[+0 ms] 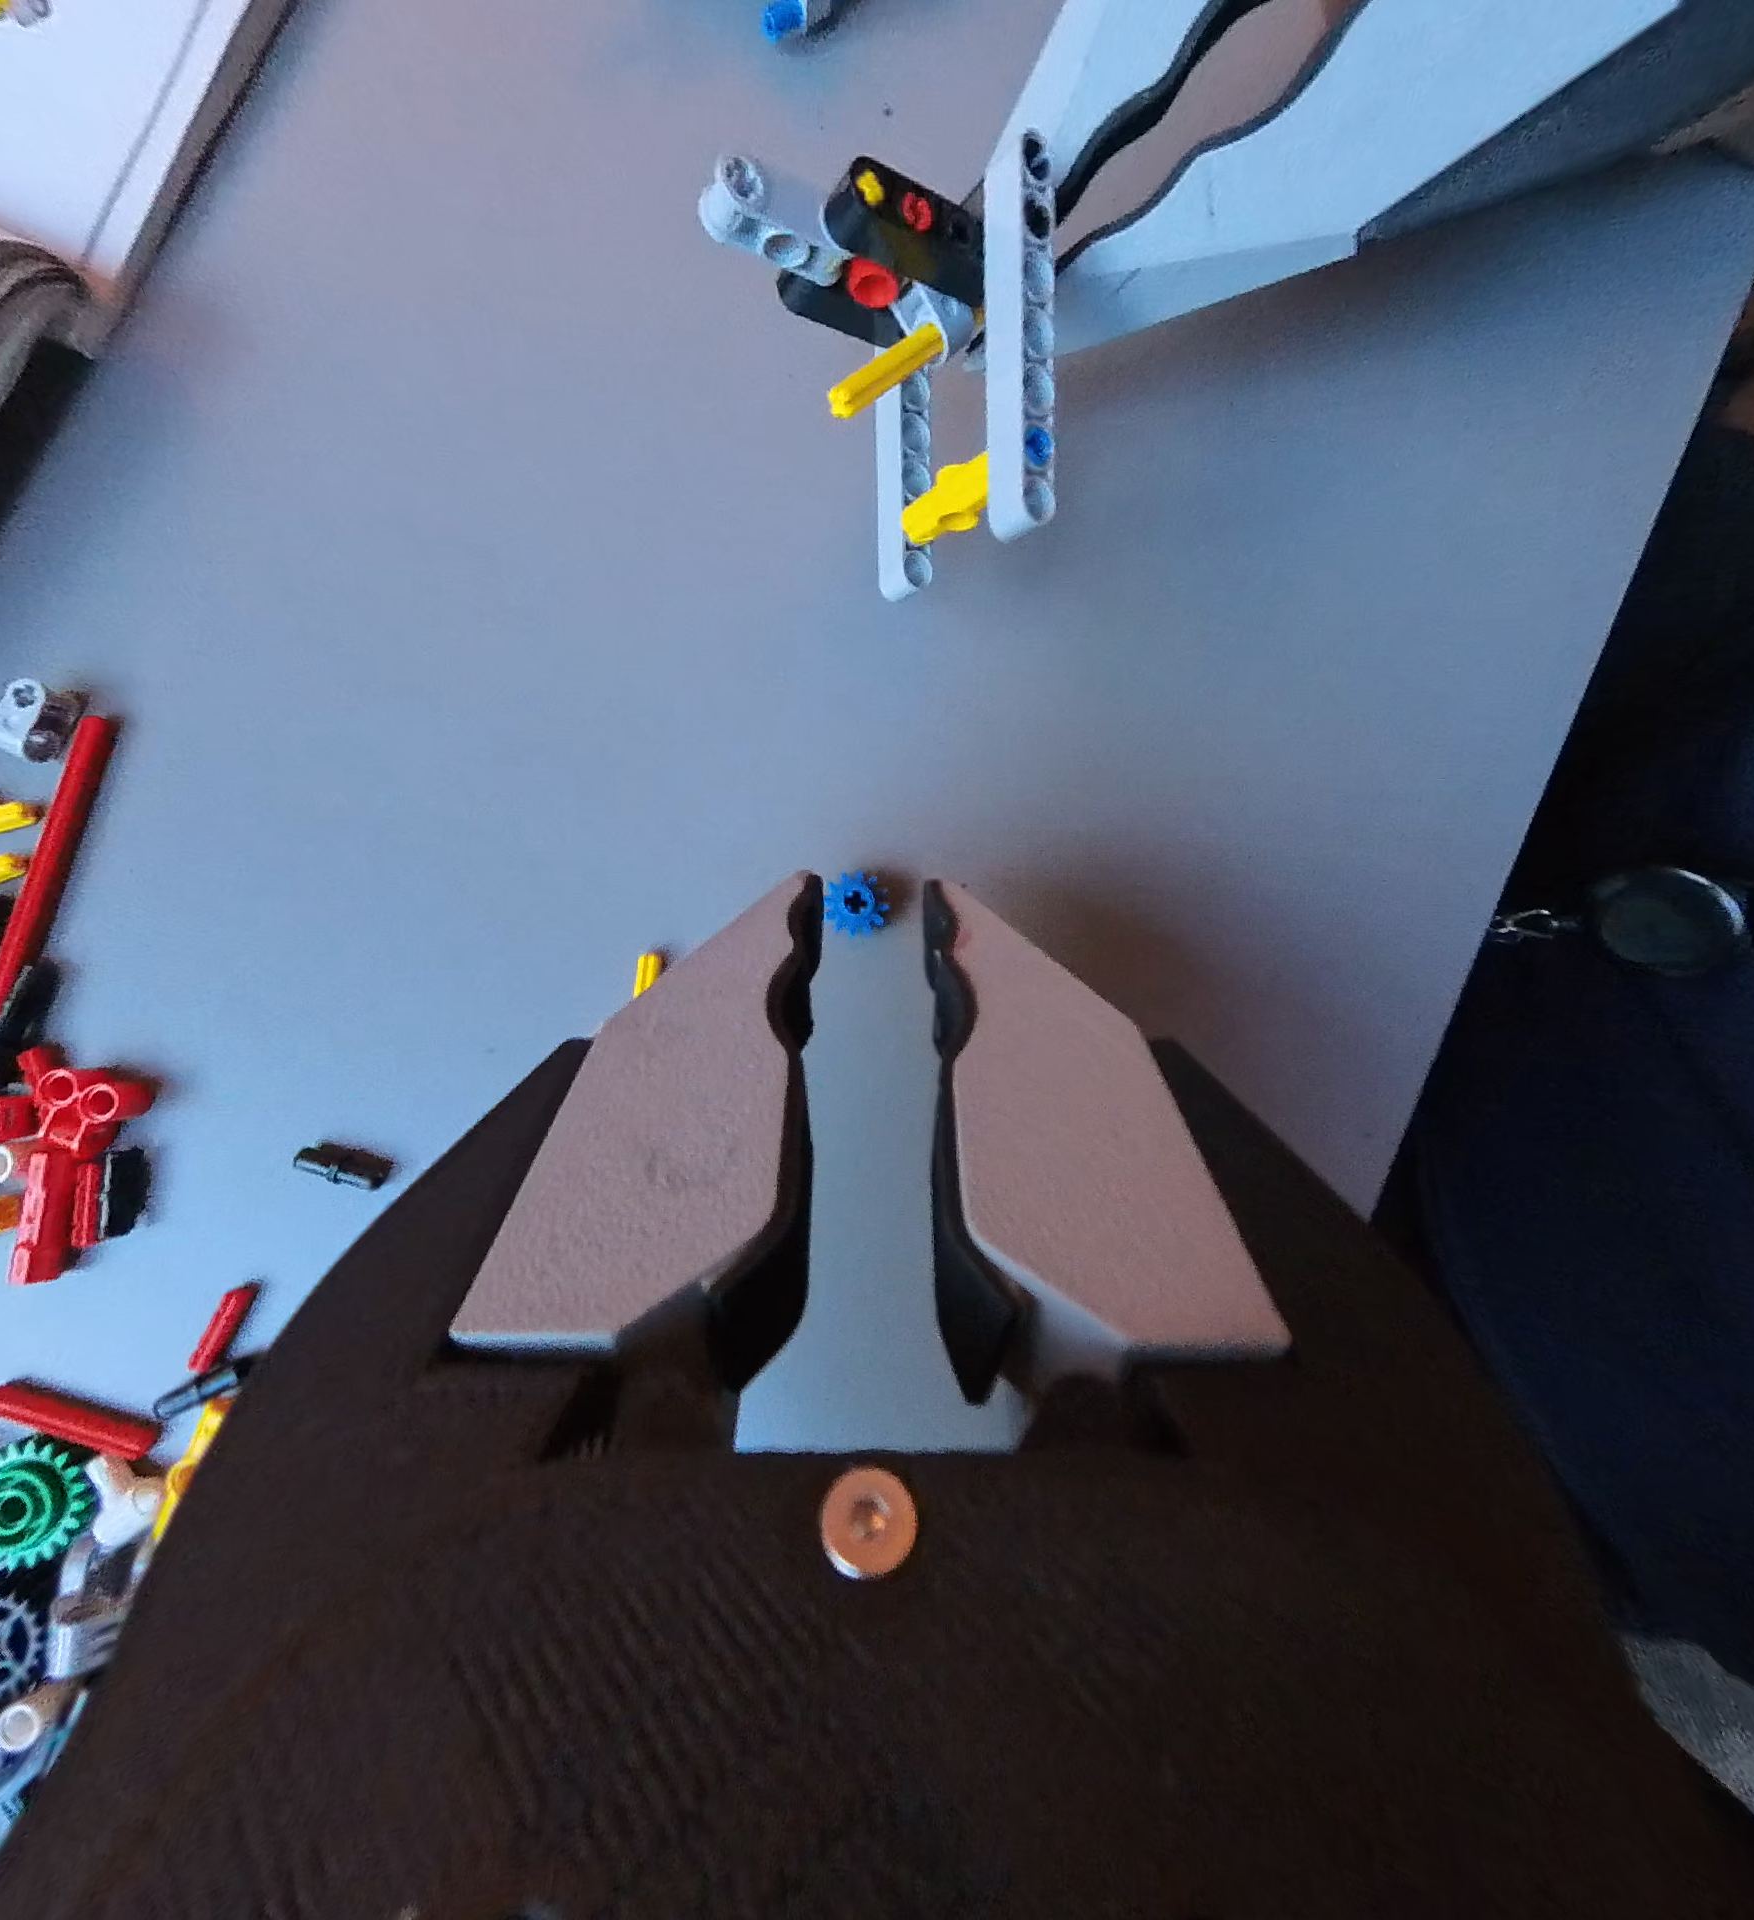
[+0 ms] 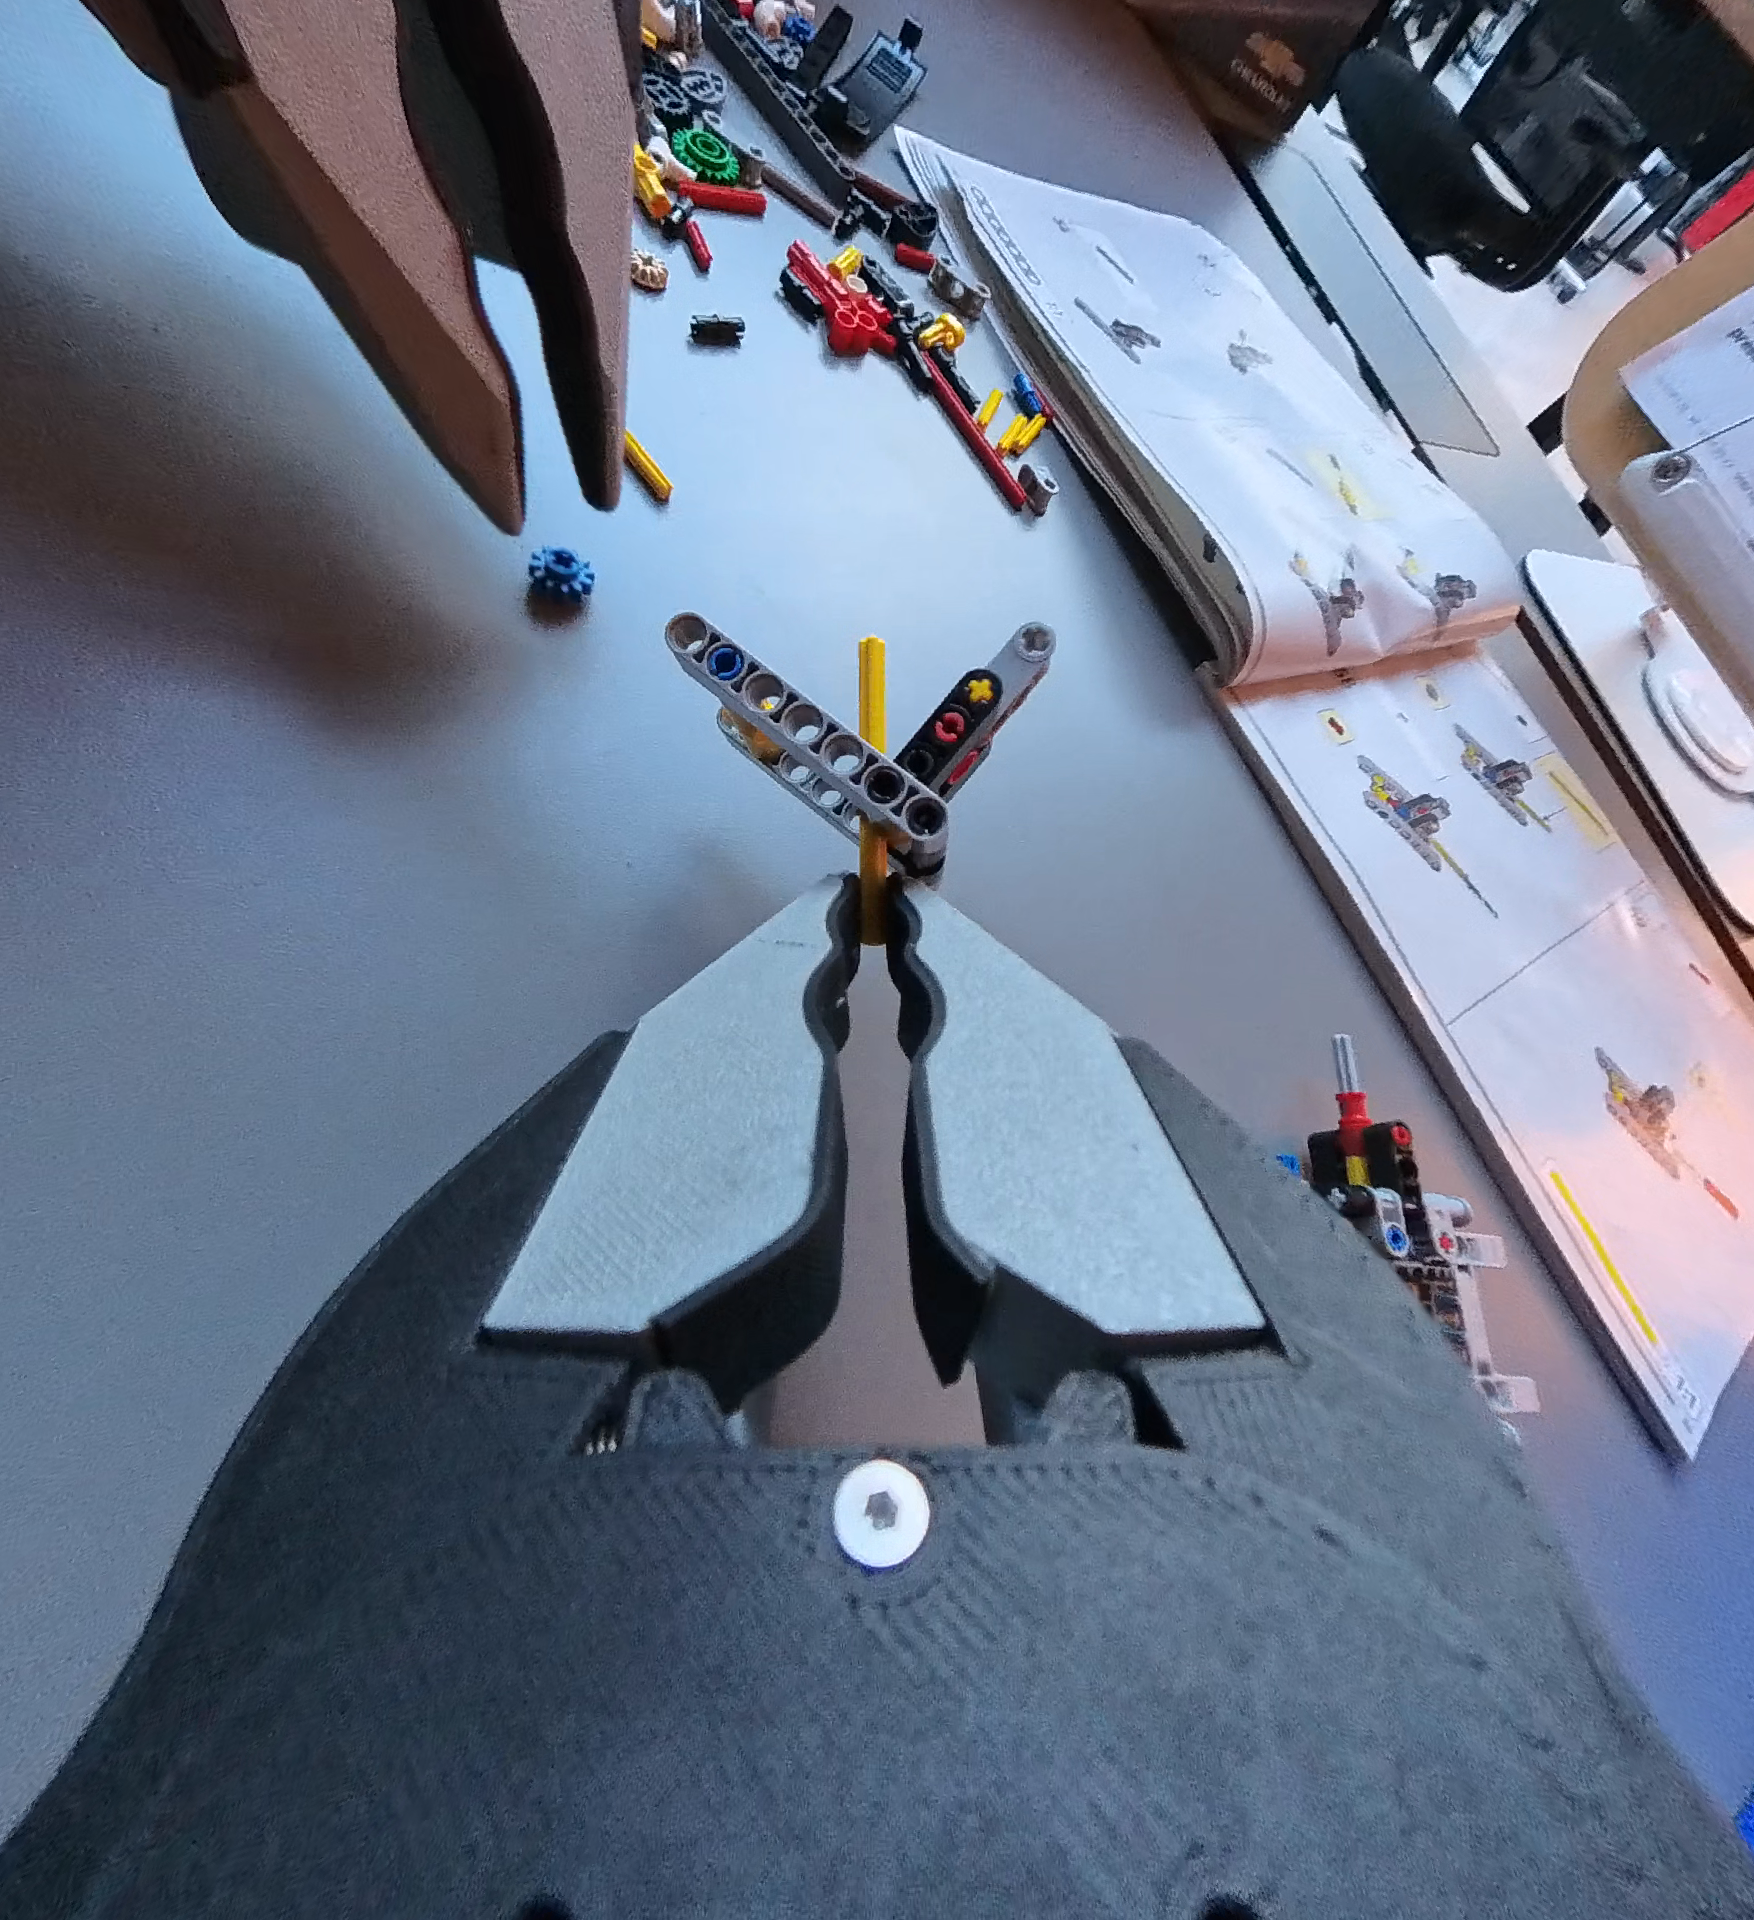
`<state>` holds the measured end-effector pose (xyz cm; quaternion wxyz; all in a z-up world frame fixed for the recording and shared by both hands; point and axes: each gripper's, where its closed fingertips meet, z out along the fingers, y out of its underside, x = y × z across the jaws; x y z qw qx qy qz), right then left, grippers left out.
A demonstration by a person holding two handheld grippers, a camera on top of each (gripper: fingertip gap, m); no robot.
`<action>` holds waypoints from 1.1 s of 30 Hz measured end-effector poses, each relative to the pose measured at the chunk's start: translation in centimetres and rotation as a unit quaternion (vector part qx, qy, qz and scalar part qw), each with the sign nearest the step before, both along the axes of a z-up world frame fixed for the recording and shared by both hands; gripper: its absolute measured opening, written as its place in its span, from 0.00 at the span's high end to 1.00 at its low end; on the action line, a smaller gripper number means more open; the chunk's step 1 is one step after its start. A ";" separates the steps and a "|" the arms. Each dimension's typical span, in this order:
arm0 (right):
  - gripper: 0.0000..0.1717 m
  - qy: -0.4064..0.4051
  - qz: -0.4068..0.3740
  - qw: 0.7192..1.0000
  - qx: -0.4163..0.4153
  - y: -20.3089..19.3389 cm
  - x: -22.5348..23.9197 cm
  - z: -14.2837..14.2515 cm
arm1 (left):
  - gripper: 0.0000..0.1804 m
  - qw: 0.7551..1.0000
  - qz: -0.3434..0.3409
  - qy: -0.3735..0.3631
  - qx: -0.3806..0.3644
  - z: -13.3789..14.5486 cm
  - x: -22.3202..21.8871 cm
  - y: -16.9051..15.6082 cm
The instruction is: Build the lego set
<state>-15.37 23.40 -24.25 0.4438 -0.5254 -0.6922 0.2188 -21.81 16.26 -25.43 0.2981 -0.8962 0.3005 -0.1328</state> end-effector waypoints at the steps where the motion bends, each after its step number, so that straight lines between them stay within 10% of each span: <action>1: 1.00 0.000 0.000 1.000 0.001 0.0 0.0 0.0 | 0.90 1.000 -0.005 -0.001 -0.007 0.0 0.1 -0.1; 23: 1.00 0.014 0.018 1.000 -0.014 -0.5 0.3 0.5 | 0.94 0.999 -0.041 0.019 -0.006 -1.6 -0.5 0.9; 27: 1.00 0.044 0.033 0.998 -0.013 -1.1 0.2 1.7 | 0.94 0.981 -0.037 -0.173 0.075 3.5 1.9 2.2; 33: 0.99 0.106 0.050 0.993 0.025 -2.0 0.6 4.5 | 0.94 0.858 -0.015 -0.507 0.074 10.3 3.1 3.0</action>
